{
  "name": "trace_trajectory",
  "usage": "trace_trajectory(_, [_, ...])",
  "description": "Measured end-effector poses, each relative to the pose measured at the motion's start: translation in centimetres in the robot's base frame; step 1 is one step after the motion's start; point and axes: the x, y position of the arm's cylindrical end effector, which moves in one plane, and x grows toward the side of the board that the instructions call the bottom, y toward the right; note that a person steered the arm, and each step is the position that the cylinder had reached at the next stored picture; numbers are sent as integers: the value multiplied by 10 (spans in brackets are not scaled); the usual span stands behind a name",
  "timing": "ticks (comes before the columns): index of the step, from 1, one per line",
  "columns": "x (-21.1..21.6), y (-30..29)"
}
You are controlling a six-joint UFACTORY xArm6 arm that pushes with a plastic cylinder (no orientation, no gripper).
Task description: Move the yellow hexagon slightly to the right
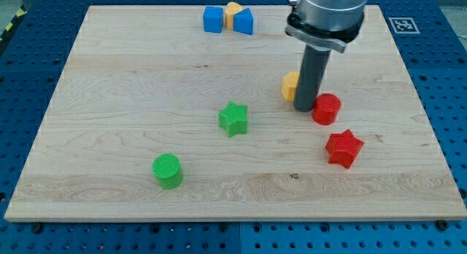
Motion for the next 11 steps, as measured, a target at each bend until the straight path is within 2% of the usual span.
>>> trace_trajectory(2, [12,14])
trace_trajectory(3, [17,-9])
trace_trajectory(7, [-12,-73])
trace_trajectory(8, [-32,-74])
trace_trajectory(11, [-32,-17])
